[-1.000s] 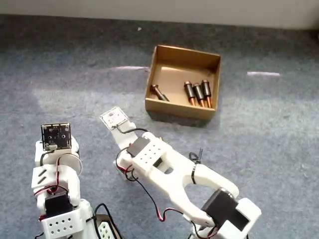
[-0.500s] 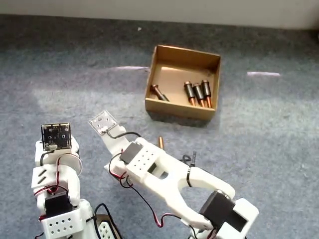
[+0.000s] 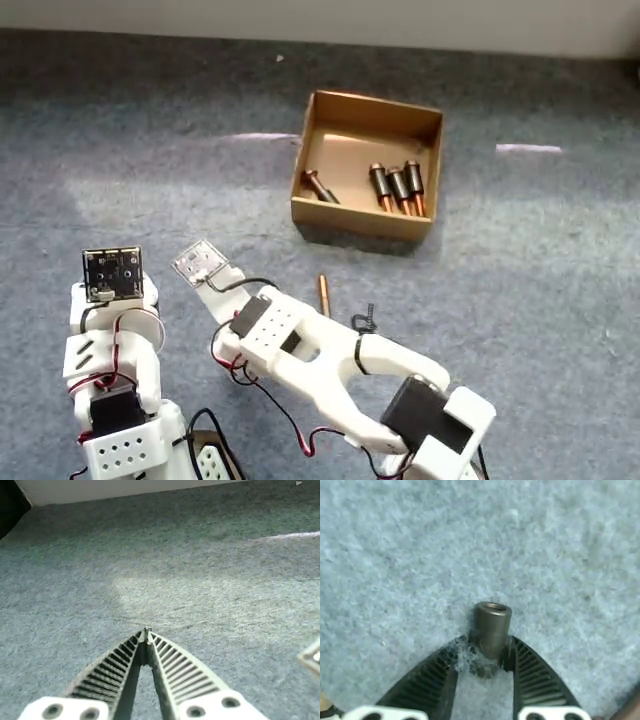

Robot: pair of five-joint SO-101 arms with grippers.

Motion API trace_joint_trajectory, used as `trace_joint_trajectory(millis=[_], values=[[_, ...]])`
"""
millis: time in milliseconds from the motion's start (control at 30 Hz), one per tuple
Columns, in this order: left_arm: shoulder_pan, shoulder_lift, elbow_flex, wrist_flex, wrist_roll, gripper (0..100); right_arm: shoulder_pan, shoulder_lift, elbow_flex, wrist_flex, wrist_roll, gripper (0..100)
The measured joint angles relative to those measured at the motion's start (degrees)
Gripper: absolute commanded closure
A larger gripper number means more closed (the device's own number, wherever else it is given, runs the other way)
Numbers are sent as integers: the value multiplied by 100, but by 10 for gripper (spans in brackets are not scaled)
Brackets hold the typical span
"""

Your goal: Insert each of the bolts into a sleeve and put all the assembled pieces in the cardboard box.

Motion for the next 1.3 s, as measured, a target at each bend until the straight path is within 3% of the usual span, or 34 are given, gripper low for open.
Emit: trace_joint_trajectory(millis=[233, 367, 633, 833, 1300], values=[[0, 0, 0, 0, 0, 989, 0, 18, 0, 0, 0, 895], [0, 0, 0, 0, 0, 989, 9, 26, 0, 0, 0, 995], [0, 0, 0, 0, 0, 989, 167, -360, 193, -44, 0, 993], [0, 0, 0, 0, 0, 989, 492, -1591, 949, 9, 0, 993], [0, 0, 0, 0, 0, 989, 2321, -5213, 2866, 9, 0, 993]])
